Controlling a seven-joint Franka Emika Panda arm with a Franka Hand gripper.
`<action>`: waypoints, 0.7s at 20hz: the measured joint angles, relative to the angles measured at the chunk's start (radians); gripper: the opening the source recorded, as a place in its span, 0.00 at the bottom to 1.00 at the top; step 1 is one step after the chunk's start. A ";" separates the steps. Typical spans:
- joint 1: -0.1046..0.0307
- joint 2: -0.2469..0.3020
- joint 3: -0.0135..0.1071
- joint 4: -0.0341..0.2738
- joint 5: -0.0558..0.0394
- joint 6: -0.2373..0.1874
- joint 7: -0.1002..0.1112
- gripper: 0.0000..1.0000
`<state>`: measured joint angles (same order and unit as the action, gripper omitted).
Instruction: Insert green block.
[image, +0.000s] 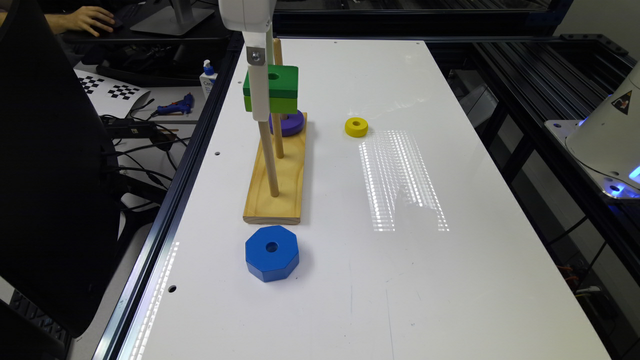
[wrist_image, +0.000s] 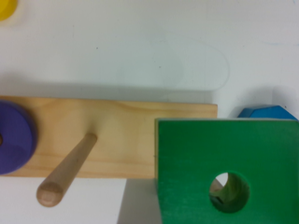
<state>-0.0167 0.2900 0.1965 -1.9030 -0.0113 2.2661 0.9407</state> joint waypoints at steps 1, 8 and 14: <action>0.000 0.003 0.000 0.005 -0.0003 0.000 0.000 0.00; 0.001 0.040 0.000 0.048 -0.0044 -0.001 0.000 0.00; 0.003 0.070 0.001 0.064 -0.0090 0.001 0.001 0.00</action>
<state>-0.0135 0.3595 0.1974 -1.8386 -0.0203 2.2668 0.9413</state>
